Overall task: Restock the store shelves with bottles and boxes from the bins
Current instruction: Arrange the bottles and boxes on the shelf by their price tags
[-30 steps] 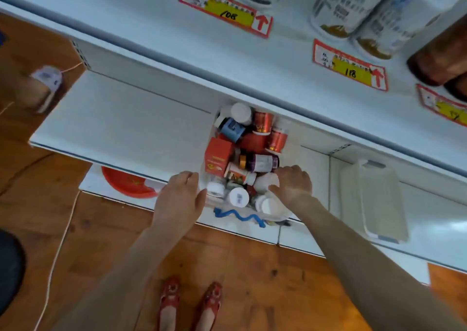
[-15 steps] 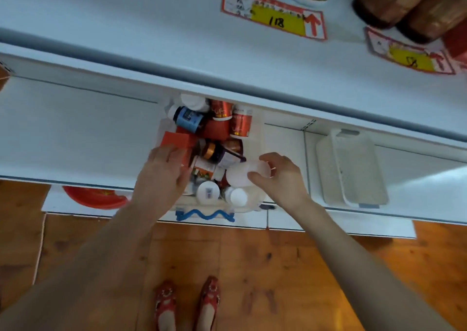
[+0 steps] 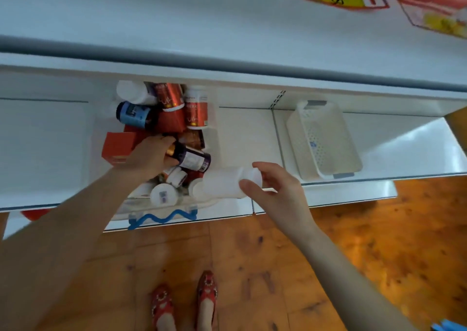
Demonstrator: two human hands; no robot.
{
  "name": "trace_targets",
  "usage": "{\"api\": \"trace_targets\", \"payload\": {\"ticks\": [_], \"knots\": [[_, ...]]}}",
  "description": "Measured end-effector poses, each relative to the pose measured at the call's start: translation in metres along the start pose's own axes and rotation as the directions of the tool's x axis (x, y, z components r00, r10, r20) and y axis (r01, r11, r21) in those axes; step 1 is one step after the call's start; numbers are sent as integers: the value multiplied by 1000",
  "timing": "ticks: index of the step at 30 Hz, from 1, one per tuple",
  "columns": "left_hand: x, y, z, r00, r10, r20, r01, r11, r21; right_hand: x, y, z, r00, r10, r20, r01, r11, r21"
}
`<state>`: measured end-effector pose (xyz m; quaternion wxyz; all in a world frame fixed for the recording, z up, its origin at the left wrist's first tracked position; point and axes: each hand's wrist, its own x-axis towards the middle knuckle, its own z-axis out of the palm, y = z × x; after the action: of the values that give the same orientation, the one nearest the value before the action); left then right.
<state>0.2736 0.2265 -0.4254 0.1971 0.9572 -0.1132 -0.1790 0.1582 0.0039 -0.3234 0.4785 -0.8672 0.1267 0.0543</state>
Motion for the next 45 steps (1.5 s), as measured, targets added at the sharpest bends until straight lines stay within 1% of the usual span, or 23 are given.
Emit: {"api": "trace_targets", "payload": {"ticks": [3,7,10,12,13,16,18,21,25,27,30,32,36,40,43,45], "knots": [[-8,11,-6,998,-40,-42,38,998,-45,-1,0,1,1000,16,2,-16,1000,26],[-32,31,-16,979,-115,-166,86,981,-173,-7,-6,1,998,55,26,-56,996,68],[-62,39,-24,940,-129,-316,36,958,-284,-18,-16,-6,987,133,95,-148,975,166],[-84,47,-33,917,-141,-372,14,947,-322,-27,-23,-15,977,143,158,-177,957,230],[-94,51,-38,909,-151,-389,10,940,-340,-32,-27,-21,972,130,194,-175,956,236],[-125,64,-55,900,-177,-399,13,924,-381,-51,-39,-38,953,86,289,-134,980,150],[-143,69,-66,899,-160,-408,0,931,-366,-61,-47,-49,949,70,309,-102,991,90],[-167,81,-85,892,-156,-424,-19,924,-381,-76,-62,-63,959,19,283,-40,997,69],[-192,110,-110,884,-163,-439,-43,906,-422,-89,-75,-86,983,-91,157,91,996,6],[-202,129,-120,882,-151,-447,-59,904,-423,-93,-79,-106,988,-90,125,91,996,-1],[-214,166,-132,870,-112,-481,-113,903,-415,-100,-81,-146,996,-36,83,42,997,-69],[-219,195,-140,858,-82,-506,-157,898,-412,-104,-82,-176,996,-38,85,47,994,-102],[-221,261,-152,825,-14,-564,-240,896,-374,-115,-76,-243,987,-118,111,124,991,-45],[-217,331,-150,803,30,-595,-306,878,-368,-126,-62,-312,979,-174,109,186,976,-115],[-212,377,-144,801,55,-596,-340,861,-378,-136,-46,-357,981,-188,55,192,976,-99],[-207,405,-140,805,81,-588,-362,851,-380,-142,-35,-383,982,-190,-14,188,979,-82]]}}
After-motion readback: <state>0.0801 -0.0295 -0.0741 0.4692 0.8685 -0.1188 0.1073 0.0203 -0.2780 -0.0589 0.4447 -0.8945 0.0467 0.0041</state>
